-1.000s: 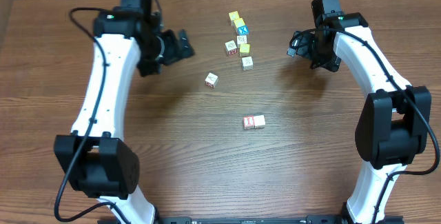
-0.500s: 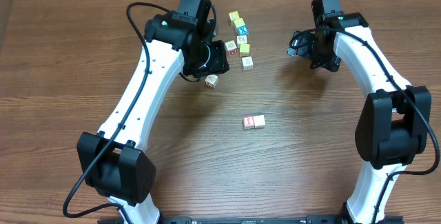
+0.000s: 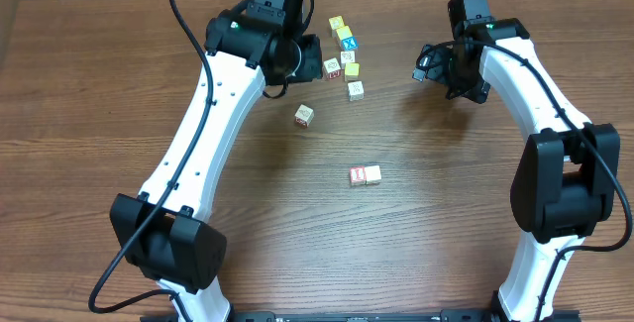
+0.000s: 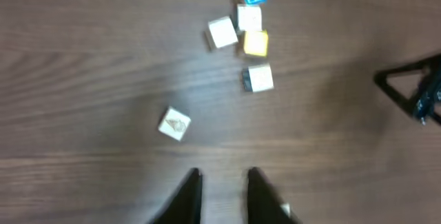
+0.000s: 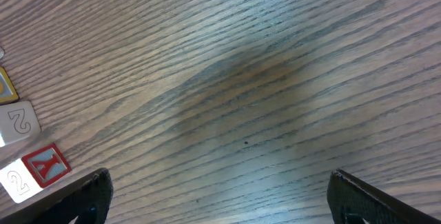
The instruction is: Flip 5 blocks
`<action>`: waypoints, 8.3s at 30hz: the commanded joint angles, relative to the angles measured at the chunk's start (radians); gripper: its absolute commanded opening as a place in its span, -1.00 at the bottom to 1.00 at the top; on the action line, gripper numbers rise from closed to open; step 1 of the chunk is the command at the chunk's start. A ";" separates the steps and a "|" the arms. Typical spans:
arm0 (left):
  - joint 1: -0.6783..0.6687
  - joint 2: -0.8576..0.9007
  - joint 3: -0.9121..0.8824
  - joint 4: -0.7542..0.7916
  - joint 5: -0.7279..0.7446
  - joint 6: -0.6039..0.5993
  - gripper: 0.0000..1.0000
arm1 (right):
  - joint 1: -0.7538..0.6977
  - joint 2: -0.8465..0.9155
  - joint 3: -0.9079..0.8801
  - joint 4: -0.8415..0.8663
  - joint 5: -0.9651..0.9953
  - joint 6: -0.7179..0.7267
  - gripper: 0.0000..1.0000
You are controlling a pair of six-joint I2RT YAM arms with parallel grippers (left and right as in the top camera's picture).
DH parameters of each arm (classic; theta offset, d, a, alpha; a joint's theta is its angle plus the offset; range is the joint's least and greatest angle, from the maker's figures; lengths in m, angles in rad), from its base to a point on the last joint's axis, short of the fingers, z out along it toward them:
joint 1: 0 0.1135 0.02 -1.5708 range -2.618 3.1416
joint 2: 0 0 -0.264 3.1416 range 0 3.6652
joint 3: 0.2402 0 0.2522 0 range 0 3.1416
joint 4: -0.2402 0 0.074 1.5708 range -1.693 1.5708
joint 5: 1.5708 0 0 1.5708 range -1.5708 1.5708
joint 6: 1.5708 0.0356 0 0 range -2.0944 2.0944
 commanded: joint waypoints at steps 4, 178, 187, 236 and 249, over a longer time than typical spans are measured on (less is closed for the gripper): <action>-0.037 0.084 0.012 0.026 -0.080 0.053 0.65 | 0.002 -0.003 0.013 0.006 -0.001 -0.007 1.00; -0.007 0.016 -0.614 0.207 0.014 -0.116 -0.31 | 0.002 -0.003 0.013 0.006 -0.001 -0.006 1.00; -0.006 0.016 -0.614 0.208 -0.010 -0.116 -0.23 | 0.002 -0.003 0.013 0.006 -0.001 -0.007 1.00; -0.010 0.018 -0.632 0.261 -0.084 -0.056 -0.13 | 0.002 -0.003 0.013 0.006 -0.001 -0.006 1.00; -0.009 0.018 -0.632 0.303 -0.082 -0.056 -0.35 | 0.002 -0.003 0.013 0.006 -0.001 -0.007 1.00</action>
